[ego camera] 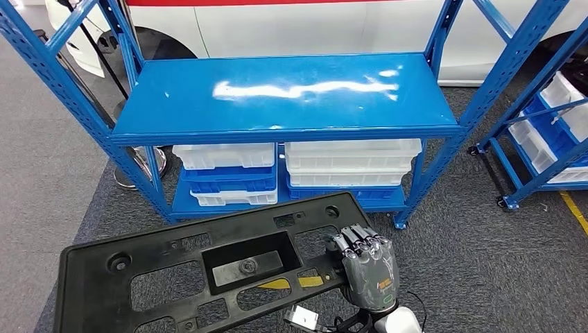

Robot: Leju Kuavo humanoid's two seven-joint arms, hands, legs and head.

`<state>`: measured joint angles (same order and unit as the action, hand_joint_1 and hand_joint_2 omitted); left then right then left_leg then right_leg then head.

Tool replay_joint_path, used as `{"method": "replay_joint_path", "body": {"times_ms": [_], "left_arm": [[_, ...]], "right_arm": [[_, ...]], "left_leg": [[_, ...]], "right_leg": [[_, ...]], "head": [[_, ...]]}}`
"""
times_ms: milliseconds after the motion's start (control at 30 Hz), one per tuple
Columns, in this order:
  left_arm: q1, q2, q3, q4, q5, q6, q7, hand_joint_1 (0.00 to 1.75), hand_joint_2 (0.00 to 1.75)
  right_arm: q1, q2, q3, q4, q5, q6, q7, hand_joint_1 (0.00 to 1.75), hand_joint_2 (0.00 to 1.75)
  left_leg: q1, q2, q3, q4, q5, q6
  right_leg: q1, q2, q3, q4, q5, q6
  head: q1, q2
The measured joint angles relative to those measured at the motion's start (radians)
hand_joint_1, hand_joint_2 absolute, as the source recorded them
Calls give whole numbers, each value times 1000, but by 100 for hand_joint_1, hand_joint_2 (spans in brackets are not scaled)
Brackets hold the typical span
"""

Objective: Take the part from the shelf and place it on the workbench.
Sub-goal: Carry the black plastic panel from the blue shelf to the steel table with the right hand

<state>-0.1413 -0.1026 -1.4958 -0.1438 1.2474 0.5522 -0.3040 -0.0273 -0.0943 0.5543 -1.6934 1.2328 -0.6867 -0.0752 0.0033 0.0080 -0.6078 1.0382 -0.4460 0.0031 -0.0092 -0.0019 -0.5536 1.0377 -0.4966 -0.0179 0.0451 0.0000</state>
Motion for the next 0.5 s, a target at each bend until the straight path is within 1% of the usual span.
{"method": "replay_joint_path", "body": {"times_ms": [33, 67, 133, 167, 200, 233, 267, 300, 333, 367, 400, 433, 467, 500], "left_arm": [[0, 0, 0, 0, 0, 0, 0, 0, 175], [0, 0, 0, 0, 0, 0, 0, 0, 175], [1, 0, 0, 0, 0, 0, 0, 0, 175], [1, 0, 0, 0, 0, 0, 0, 0, 175], [2, 0, 0, 0, 0, 0, 0, 0, 175], [2, 0, 0, 0, 0, 0, 0, 0, 175], [2, 1, 0, 0, 0, 0, 0, 0, 175], [1, 1, 0, 0, 0, 0, 0, 0, 175], [0, 2, 0, 0, 0, 0, 0, 0, 175], [-1, 2, 0, 0, 0, 0, -1, 0, 175], [-1, 3, -1, 0, 0, 0, -1, 0, 175], [0, 3, -1, 0, 0, 0, -1, 0, 175], [1, 3, -1, 0, 0, -1, -1, 0, 175], [2, 3, -1, 0, 0, -1, -1, 0, 175]], "right_arm": [[0, 0, 0, 0, 0, 0, 0, 173, 175], [0, 0, 0, 0, 0, 0, 0, 173, 175], [1, 0, 0, 0, 0, 0, 0, 173, 175], [1, 0, 0, 0, 0, 0, 0, 173, 175], [2, 0, 0, 0, 0, 0, 0, 173, 175], [3, 0, 0, 1, 0, 0, 0, 173, 175], [4, 0, 0, 1, 0, 0, 0, 173, 175], [5, 0, 0, 0, 0, 0, 0, 173, 175], [6, 0, 0, 0, 0, 0, -1, 173, 175], [7, 0, 0, 0, -1, 0, -1, 173, 175], [8, 0, 0, 0, -1, 0, -1, 173, 175], [10, 0, 0, 0, -2, 0, -1, 173, 175], [12, 0, 0, 0, -2, 0, -1, 173, 175], [14, 0, 0, -1, -3, 0, -2, 173, 175]], "left_leg": [[1, -1, -11, 25, -23, -6], [3, -2, -29, 69, -59, -11], [6, -3, -72, 194, -137, -19], [7, -2, -84, 241, -159, -22], [7, -2, -80, 256, -161, -22], [7, -2, -55, 231, -146, -21], [7, -3, -13, 169, -118, -18], [6, -3, 35, 94, -95, -13], [4, -4, 72, 29, -78, -8], [2, -5, 95, -14, -69, -2], [-2, -5, 101, -31, -69, 2], [-5, -6, 99, -34, -64, 7], [-3, -5, 97, -36, -58, 13], [-1, -4, 95, -41, -49, 19]], "right_leg": [[-3, -1, -5, -3, 8, -8], [-4, -3, -12, -6, 15, -15], [-2, -4, -29, -5, 27, -20], [-1, -4, -38, -4, 33, -20], [0, -5, -46, -2, 38, -19], [0, -4, -53, 0, 42, -18], [0, -4, -58, 2, 46, -16], [0, -4, -61, 4, 50, -14], [1, -3, -64, 5, 53, -10], [2, -4, -66, 7, 56, -5], [2, -4, -68, 7, 60, 0], [2, -4, -69, 6, 65, 7], [2, -4, -70, 4, 70, 13], [1, -3, -73, 6, 66, 19]], "head": [[-1, 0], [-1, 0], [-2, 0], [-2, 0], [-2, 0], [-2, 0], [-2, 0], [-2, 0], [-2, 0], [-2, 0], [-2, 0], [-2, 0], [-2, 0], [-1, 0]]}}
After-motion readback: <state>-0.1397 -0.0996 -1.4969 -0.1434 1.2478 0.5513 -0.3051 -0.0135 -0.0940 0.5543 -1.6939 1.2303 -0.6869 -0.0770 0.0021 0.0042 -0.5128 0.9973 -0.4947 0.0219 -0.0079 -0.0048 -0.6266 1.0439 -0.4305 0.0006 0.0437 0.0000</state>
